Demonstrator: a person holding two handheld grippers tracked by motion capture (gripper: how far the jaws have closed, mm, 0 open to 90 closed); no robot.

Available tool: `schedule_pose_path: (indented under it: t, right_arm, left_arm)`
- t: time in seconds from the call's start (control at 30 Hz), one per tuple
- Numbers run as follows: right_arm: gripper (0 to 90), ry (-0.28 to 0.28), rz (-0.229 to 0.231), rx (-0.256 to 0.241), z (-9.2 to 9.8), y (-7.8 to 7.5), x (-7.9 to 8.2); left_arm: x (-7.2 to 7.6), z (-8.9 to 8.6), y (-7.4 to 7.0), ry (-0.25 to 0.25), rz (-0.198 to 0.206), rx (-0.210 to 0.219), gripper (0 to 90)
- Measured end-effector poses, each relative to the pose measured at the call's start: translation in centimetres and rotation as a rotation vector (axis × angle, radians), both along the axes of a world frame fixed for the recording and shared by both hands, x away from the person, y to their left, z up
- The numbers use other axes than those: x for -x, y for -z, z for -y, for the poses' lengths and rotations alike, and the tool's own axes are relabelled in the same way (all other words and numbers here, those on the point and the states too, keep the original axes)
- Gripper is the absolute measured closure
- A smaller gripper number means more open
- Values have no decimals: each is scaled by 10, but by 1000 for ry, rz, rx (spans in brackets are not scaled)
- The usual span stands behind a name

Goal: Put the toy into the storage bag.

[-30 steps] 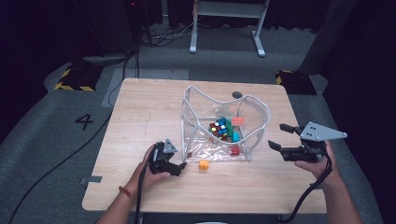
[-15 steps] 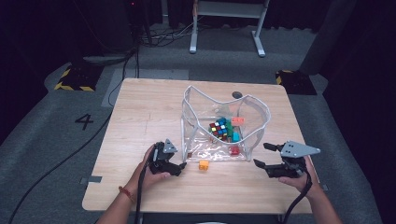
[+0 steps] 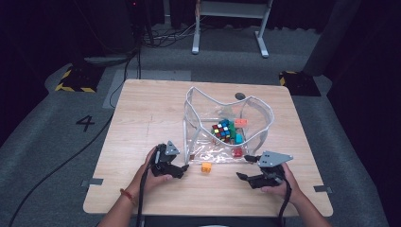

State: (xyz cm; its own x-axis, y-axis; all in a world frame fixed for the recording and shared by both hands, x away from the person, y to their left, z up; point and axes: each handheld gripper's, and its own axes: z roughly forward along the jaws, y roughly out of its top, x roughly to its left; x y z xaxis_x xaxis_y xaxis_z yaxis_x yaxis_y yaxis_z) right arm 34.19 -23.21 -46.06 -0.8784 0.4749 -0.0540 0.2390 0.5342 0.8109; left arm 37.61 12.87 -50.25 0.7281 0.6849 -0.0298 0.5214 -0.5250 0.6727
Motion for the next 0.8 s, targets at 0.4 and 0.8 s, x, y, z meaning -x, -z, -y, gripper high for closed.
schedule_pose_path:
  t: [0.4,0.8]
  right_arm:
    - [305,-95,-53,89,-71,37,-7]
    - [323,-60,-46,36,-101,43,-21]
  left_arm:
    - [0,0,0,0,0,0,118]
    - [0,0,0,-1,1,0,118]
